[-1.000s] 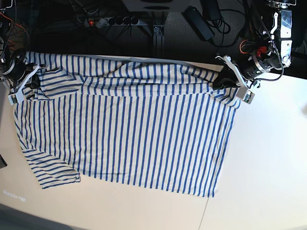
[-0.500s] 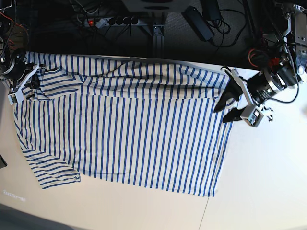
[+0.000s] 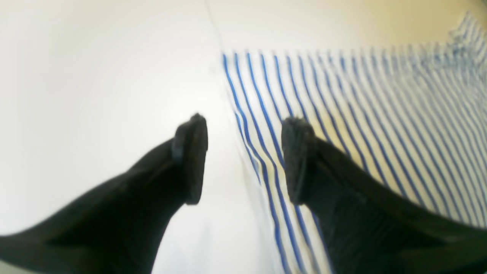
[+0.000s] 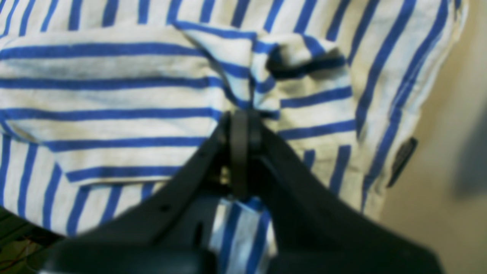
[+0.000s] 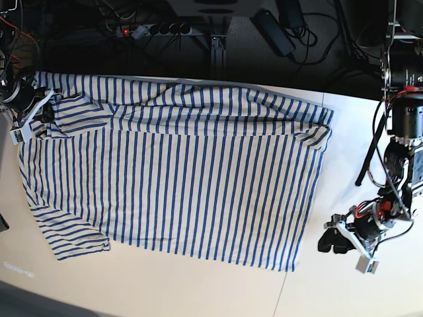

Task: Fold the T-shirt properly
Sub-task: 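Release the left gripper and move it to the shirt's hem edge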

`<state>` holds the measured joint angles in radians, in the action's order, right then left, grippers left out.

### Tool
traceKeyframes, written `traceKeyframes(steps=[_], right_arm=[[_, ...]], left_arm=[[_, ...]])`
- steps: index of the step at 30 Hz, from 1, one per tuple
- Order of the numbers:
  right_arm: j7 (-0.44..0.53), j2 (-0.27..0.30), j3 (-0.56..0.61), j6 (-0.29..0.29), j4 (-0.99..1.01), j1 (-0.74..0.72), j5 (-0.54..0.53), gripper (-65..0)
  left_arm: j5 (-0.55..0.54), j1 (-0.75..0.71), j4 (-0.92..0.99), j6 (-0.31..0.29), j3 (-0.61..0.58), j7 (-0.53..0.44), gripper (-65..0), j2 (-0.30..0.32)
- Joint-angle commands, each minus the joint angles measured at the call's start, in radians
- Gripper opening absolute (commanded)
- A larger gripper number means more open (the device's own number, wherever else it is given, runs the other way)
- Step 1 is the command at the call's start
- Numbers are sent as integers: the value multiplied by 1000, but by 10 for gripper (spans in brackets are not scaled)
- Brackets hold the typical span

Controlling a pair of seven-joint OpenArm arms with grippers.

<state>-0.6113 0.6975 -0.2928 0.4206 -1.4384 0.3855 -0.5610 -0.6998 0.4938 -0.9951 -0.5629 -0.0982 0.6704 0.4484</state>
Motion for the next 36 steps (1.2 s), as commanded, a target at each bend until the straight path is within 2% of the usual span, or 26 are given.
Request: traceKeyframes(steps=[1, 5, 10, 18, 28, 34, 35, 36], right_arm=[[-24, 19, -6, 37, -2, 3, 23, -650], [-25, 19, -6, 38, -2, 3, 23, -650], [-27, 19, -6, 38, -2, 3, 23, -650], [-33, 19, -6, 38, -2, 3, 21, -650], [-41, 16, -6, 38, -2, 4, 19, -650], [-43, 14, -6, 37, -2, 3, 18, -650], [-43, 14, -6, 37, -2, 3, 18, -650], [-43, 14, -6, 37, -2, 3, 18, -650]], left_arm=[[-20, 67, 73, -6, 5, -20, -303, -6], [-67, 198, 389, -50, 5, -28, -304, -68], [-93, 246, 571, -54, 5, -72, -304, -111], [-112, 240, 652, -54, 8, -92, -304, -125], [-95, 240, 652, -51, 8, -91, -304, -217], [-80, 240, 652, -51, 8, -105, -308, -235], [-67, 240, 652, -51, 8, -108, -337, -234], [-48, 240, 652, -51, 8, -114, -396, -235]])
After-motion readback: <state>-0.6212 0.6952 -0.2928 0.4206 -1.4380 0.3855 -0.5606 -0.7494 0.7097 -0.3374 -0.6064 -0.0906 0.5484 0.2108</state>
